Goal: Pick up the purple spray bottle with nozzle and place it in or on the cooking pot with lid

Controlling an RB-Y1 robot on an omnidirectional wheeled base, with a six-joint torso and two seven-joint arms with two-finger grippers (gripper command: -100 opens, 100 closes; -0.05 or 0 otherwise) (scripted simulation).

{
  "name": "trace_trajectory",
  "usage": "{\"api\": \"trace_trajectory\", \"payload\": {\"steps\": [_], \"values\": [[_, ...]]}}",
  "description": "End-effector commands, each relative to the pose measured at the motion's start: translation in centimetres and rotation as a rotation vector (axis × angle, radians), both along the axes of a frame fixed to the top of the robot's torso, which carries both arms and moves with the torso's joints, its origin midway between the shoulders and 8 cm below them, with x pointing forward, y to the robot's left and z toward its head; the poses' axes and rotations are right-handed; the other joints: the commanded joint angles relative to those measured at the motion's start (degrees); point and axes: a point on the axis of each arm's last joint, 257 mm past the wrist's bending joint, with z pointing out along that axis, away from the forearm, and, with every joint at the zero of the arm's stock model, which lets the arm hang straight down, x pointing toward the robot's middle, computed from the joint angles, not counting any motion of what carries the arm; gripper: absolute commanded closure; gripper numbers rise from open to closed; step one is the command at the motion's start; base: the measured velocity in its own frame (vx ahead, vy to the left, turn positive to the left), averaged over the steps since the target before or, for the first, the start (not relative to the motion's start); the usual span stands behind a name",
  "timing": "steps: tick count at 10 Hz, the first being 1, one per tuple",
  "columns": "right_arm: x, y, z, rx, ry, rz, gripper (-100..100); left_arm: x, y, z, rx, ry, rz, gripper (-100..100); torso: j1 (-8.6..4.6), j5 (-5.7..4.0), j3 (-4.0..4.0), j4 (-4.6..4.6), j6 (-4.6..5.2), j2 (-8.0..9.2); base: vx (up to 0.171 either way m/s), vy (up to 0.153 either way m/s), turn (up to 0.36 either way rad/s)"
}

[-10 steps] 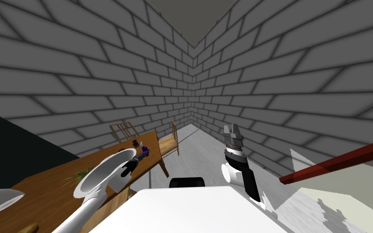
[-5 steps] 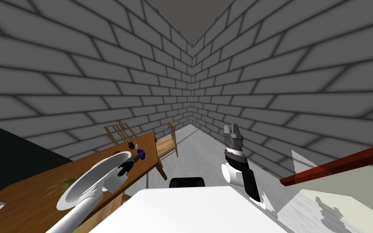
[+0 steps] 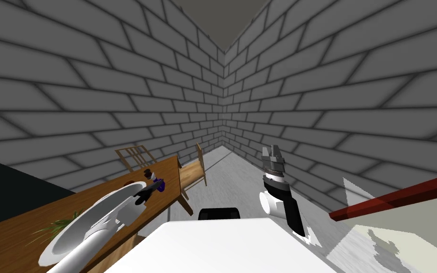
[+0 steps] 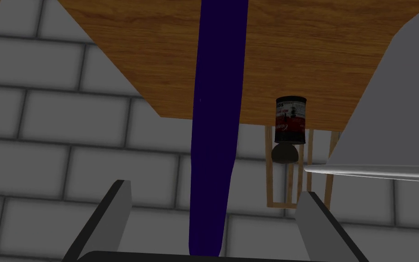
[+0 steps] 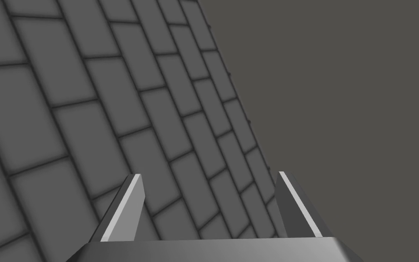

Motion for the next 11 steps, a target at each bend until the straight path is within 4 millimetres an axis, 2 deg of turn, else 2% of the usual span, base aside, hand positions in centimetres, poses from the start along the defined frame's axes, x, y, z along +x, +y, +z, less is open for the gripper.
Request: {"api": "trace_trajectory", "payload": {"steps": [1,2,3,6,7,11], "values": [[0.0,0.0,0.0,0.000,0.000,0.000,0,0.0,0.0,0.0,0.000,0.000,0.000,-100,0.00,0.00,0.00,0.00,0.00,0.00,0.034,-0.024,0.003],[0.0,0.0,0.0,0.000,0.000,0.000,0,-0.1,0.1,0.0,0.001,0.002,0.005,0,0.11,0.02,0.07,0.02,0.00,0.13,0.007,-0.005,0.000],[0.0,0.0,0.0,0.000,0.000,0.000,0,0.0,-0.2,-0.6,0.001,0.000,0.001,-100,0.19,0.04,0.13,0.05,-0.01,0.23,0.041,0.026,0.027],[0.0,0.0,0.0,0.000,0.000,0.000,0,0.2,-0.4,-0.9,0.000,0.000,0.000,-100,0.45,0.11,0.01,0.00,0.00,0.03,0.061,0.046,0.010],[0.0,0.0,0.0,0.000,0.000,0.000,0,0.2,-0.4,-1.0,0.000,0.000,-0.001,100,0.35,0.09,0.07,0.02,-0.01,0.14,0.006,0.005,-0.001],[0.0,0.0,0.0,0.000,0.000,0.000,0,0.1,0.0,-0.7,0.006,0.000,0.006,100,0.41,0.27,0.09,-0.03,0.19,0.23,0.002,0.002,0.010]]}}
